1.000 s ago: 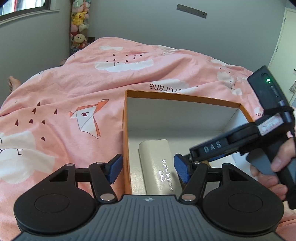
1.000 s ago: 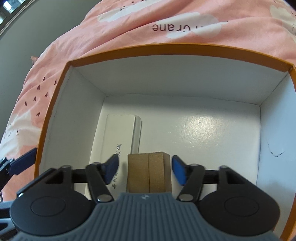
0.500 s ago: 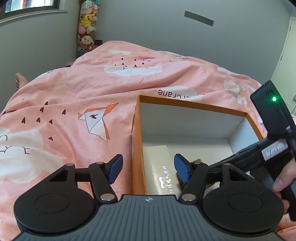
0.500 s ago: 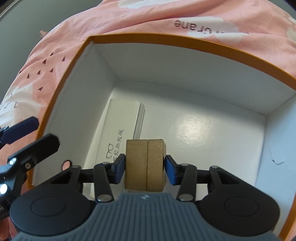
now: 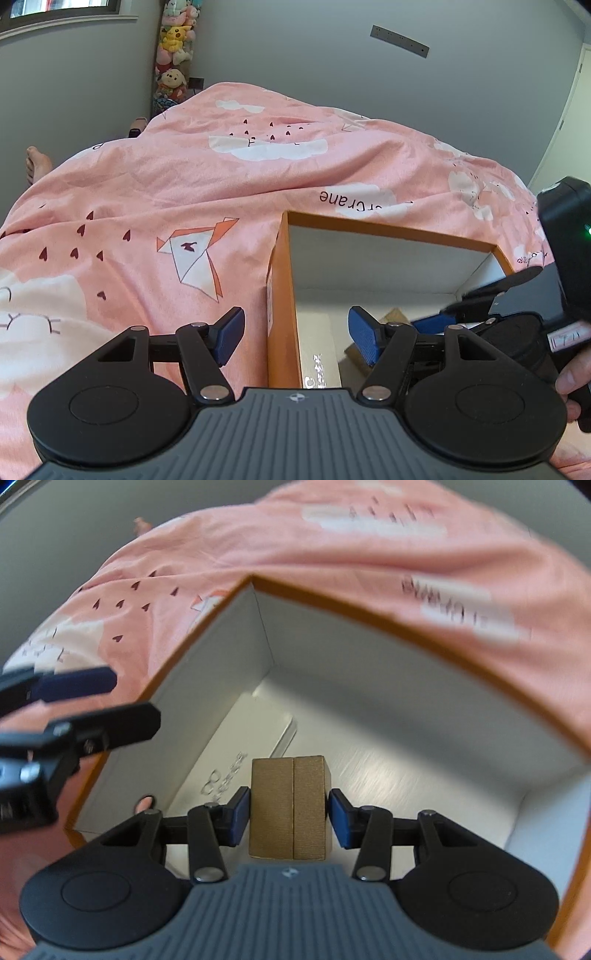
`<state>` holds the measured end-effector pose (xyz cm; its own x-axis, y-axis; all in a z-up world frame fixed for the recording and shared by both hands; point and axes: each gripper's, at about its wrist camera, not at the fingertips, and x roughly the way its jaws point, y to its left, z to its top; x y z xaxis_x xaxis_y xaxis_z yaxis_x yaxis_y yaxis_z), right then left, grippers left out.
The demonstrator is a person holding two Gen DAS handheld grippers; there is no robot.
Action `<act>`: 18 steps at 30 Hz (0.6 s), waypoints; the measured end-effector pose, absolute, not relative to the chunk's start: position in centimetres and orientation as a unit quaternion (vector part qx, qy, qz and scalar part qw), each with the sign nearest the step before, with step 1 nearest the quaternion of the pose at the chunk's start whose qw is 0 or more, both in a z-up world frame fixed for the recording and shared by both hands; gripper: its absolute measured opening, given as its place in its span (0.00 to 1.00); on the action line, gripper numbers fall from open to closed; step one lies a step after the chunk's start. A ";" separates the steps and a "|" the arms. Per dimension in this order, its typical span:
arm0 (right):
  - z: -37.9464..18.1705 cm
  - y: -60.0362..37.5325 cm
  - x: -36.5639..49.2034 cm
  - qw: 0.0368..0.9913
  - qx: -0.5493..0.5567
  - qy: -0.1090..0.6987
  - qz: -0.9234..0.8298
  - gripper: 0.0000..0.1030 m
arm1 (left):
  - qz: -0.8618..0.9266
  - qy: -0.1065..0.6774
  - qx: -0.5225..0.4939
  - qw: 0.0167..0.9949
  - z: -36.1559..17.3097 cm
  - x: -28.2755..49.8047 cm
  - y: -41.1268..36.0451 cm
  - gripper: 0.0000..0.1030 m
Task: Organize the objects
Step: 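Lower the gold box beside the white case and open the right tool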
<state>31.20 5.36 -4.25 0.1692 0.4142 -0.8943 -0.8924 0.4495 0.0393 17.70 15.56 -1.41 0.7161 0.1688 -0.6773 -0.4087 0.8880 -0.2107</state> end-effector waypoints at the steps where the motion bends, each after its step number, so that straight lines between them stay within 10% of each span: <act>1: -4.0 5.5 31.1 0.719 -0.276 0.440 0.461 0.46 | 0.157 0.343 -0.179 0.909 -1.3 17.9 15.8 0.73; 18: -5.9 9.5 29.1 0.629 -0.522 0.152 0.556 0.46 | 0.165 0.343 -0.234 0.894 -2.0 18.4 20.5 0.73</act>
